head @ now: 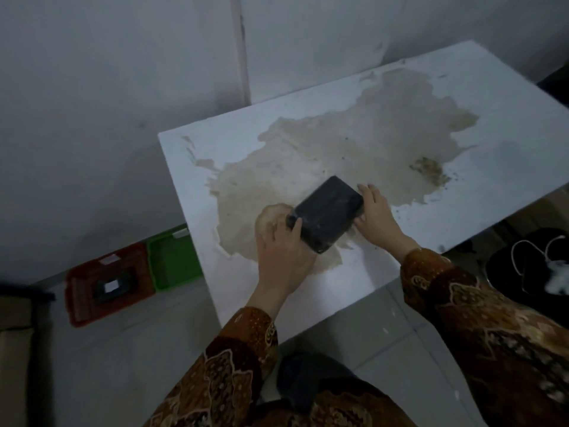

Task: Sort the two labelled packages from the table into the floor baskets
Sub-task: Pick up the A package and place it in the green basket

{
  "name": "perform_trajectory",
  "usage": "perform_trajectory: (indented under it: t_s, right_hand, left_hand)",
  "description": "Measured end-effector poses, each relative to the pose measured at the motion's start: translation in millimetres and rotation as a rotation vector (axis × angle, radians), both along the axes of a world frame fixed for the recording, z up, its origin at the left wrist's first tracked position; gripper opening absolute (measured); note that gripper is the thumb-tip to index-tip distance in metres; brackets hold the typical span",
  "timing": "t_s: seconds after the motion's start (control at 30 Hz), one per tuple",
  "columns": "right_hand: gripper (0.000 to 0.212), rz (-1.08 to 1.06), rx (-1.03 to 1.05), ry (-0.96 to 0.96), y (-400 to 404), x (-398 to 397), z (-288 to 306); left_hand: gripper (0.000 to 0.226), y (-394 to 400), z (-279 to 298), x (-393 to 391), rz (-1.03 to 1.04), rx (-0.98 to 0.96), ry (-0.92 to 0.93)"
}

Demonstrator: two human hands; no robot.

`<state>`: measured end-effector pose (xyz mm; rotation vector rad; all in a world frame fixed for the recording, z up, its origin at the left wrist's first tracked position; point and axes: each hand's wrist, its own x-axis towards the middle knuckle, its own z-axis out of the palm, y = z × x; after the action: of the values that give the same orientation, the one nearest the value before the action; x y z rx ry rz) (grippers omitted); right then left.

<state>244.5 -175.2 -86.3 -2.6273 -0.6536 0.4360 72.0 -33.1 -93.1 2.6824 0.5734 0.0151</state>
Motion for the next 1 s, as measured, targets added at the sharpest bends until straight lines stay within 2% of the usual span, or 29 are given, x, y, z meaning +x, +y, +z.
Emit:
perform_trajectory:
  t_s: [0.1, 0.2, 0.33, 0.47, 0.53, 0.63, 0.67, 0.73, 0.83, 0.93, 1.0]
  right_hand:
    - [0.065, 0.065, 0.012, 0.102, -4, 19, -8]
    - [0.055, 0.11, 0.089, 0.165, -5, 23, -4]
    - [0.056, 0.139, 0.199, 0.168, -12, 24, 2]
    - [0.065, 0.237, 0.246, 0.071, -19, 42, 20]
    - [0.062, 0.276, 0.218, 0.041, -17, 50, 31]
    - [0.038, 0.344, 0.253, 0.007, -4, 58, 47]
    - [0.032, 0.351, 0.279, 0.04, 0, 58, 52]
    - [0.026, 0.33, 0.34, 0.156, 6, 59, 61]
    - [0.026, 0.304, 0.395, 0.276, 11, 59, 67]
    - [0.03, 0.3, 0.424, 0.334, 13, 59, 68]
    - [0.029, 0.288, 0.444, 0.363, 13, 58, 66]
  left_hand:
    - [0.089, -17, -17, 20, 0.03, -0.032, 0.117]
    - [0.09, -24, -26, 33, 0.075, -0.105, 0.1]
    - [0.078, -21, -17, 41, 0.112, -0.196, -0.038]
    - [0.071, 0, 13, 44, 0.108, -0.256, -0.213]
    - [0.057, 11, 32, 50, 0.211, -0.429, -0.297]
    - [0.026, 28, 58, 64, 0.411, -0.777, -0.386]
    - [0.029, 34, 64, 68, 0.469, -0.878, -0.391]
    - [0.05, 43, 72, 72, 0.549, -1.017, -0.342]
    - [0.072, 46, 77, 67, 0.51, -1.075, -0.301]
    - [0.071, 40, 77, 62, 0.443, -1.165, -0.381]
    - [0.061, 37, 74, 59, 0.42, -1.154, -0.402]
